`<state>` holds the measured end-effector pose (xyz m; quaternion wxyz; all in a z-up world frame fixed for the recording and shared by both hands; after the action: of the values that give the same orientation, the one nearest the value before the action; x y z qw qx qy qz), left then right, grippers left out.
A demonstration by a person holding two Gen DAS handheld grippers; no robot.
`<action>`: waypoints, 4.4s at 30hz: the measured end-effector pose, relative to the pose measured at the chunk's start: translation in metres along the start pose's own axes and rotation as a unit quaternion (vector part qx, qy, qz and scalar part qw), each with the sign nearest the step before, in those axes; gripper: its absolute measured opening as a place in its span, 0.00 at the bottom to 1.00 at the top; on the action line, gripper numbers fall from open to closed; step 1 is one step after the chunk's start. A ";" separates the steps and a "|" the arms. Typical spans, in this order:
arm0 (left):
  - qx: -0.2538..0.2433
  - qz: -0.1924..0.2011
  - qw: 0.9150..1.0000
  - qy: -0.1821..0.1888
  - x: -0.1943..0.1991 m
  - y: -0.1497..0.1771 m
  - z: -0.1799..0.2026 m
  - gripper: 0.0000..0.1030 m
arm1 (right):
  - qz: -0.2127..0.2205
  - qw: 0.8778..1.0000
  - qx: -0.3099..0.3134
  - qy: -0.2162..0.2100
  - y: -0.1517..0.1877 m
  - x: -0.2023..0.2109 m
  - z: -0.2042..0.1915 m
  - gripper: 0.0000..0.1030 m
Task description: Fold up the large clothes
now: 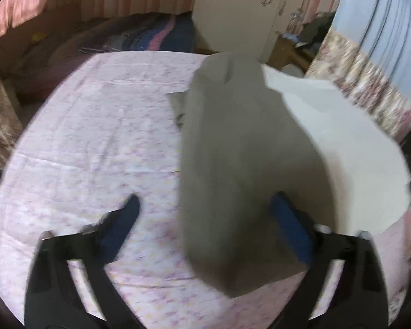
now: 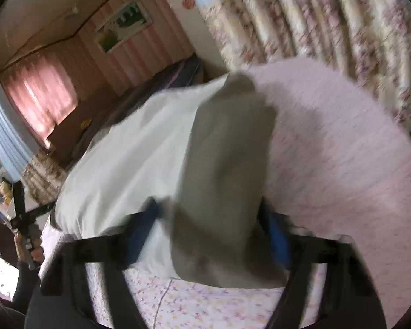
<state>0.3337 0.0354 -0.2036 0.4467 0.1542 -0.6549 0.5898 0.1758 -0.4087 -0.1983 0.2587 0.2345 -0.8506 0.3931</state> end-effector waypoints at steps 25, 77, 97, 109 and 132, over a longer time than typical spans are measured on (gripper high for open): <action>-0.005 0.032 0.990 -0.135 0.062 -0.036 0.113 0.75 | 0.136 0.979 0.149 0.035 -0.056 0.066 -0.071 0.71; -0.063 -0.050 0.991 -0.104 -0.085 -0.006 0.200 0.41 | -0.054 0.979 0.184 0.071 0.030 -0.073 -0.060 0.25; -0.059 0.005 0.996 -0.066 -0.010 -0.045 0.228 0.97 | 0.073 0.995 0.014 -0.074 -0.065 0.060 -0.024 0.84; -0.044 -0.069 0.996 -0.044 -0.097 -0.041 0.259 0.76 | -0.019 0.999 -0.032 0.014 -0.065 0.014 0.062 0.84; -0.061 -0.077 0.994 -0.045 -0.103 -0.038 0.249 0.82 | -0.110 0.986 -0.098 -0.071 -0.065 -0.065 0.055 0.88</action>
<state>0.3182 -0.2348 -0.2345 0.4694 0.2025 -0.6953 0.5052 0.2501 -0.4777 -0.2340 0.2611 0.3277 -0.8702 0.2592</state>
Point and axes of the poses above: each gripper's, at about its wrist camera, not at the fingertips, and x roughly against the way its jaws point, z to its right, y to its underside, the point moved 7 cm from there along -x, roughly the way its jaws point, and after that the axes turned 12 degrees about -x, right-handed, at the moved point
